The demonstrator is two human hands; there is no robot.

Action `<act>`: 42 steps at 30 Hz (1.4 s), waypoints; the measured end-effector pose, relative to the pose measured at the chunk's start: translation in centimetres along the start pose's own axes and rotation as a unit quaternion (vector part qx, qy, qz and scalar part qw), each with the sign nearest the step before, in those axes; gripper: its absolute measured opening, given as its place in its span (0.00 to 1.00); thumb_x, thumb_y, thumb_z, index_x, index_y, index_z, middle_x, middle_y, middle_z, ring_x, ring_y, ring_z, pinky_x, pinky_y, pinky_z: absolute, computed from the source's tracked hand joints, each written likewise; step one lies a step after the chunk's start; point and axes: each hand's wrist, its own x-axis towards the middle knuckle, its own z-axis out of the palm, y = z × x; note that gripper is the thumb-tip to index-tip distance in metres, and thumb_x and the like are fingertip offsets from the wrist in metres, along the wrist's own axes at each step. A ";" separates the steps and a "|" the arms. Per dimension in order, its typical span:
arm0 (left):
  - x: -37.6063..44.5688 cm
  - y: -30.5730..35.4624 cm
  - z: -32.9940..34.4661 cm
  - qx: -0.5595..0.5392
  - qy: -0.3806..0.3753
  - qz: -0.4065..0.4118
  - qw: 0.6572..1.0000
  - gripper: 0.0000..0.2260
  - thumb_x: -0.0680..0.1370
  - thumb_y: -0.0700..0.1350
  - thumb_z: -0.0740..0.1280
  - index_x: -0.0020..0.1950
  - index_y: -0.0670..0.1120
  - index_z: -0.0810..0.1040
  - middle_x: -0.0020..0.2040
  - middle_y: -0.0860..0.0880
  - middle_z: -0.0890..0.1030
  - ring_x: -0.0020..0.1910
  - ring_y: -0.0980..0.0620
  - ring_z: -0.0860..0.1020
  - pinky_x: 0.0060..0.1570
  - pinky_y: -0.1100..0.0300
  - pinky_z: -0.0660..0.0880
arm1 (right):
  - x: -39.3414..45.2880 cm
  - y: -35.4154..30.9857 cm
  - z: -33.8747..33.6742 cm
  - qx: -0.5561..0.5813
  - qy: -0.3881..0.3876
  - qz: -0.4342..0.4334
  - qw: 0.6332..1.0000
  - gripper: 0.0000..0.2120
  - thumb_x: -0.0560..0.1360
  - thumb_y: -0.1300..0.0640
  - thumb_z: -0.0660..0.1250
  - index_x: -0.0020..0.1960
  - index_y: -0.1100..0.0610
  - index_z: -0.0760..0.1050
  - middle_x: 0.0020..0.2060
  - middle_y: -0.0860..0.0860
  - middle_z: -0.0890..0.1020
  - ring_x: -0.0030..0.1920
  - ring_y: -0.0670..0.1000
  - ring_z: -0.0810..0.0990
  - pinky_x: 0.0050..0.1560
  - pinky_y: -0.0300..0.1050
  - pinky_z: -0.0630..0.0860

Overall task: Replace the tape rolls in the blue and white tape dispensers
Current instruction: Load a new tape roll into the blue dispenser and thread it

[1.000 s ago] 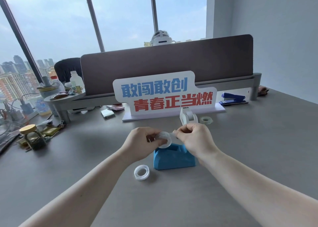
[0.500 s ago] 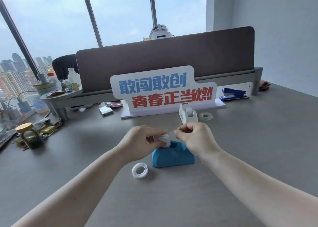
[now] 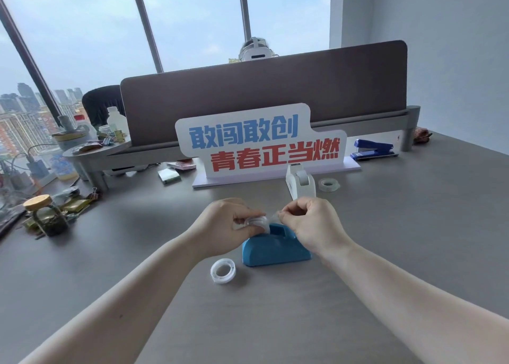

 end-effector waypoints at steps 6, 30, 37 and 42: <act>-0.6 -0.4 1.3 -0.018 0.015 0.030 0.999 0.12 0.74 0.49 0.68 0.57 0.49 0.82 0.46 0.53 0.79 0.41 0.57 0.76 0.43 0.75 0.69 | 0.2 0.2 0.0 0.004 0.010 0.010 1.000 0.08 0.71 0.58 0.70 0.36 0.61 0.80 0.26 0.48 0.76 0.29 0.47 0.73 0.33 0.41 0.72; -0.1 0.0 1.1 -0.068 0.011 -0.038 0.997 0.09 0.71 0.47 0.72 0.49 0.45 0.84 0.42 0.58 0.79 0.41 0.70 0.76 0.46 0.77 0.73 | 0.2 2.2 -3.4 -0.066 0.053 -0.002 0.996 0.07 0.70 0.59 0.70 0.35 0.61 0.78 0.29 0.51 0.79 0.31 0.49 0.73 0.36 0.43 0.71; -0.2 0.0 1.2 -0.077 0.014 -0.046 0.996 0.09 0.71 0.47 0.73 0.48 0.46 0.84 0.41 0.60 0.79 0.45 0.67 0.77 0.44 0.78 0.72 | 0.0 2.9 -4.2 -0.065 0.080 0.007 0.995 0.08 0.70 0.59 0.70 0.33 0.61 0.77 0.27 0.50 0.77 0.30 0.49 0.72 0.33 0.42 0.69; -0.2 -0.1 1.2 -0.069 0.014 -0.053 0.996 0.09 0.71 0.48 0.73 0.48 0.46 0.84 0.43 0.56 0.81 0.48 0.63 0.77 0.44 0.77 0.73 | -0.1 3.1 -4.4 -0.062 0.085 0.017 0.994 0.08 0.70 0.60 0.70 0.33 0.61 0.78 0.29 0.51 0.78 0.31 0.49 0.73 0.32 0.41 0.70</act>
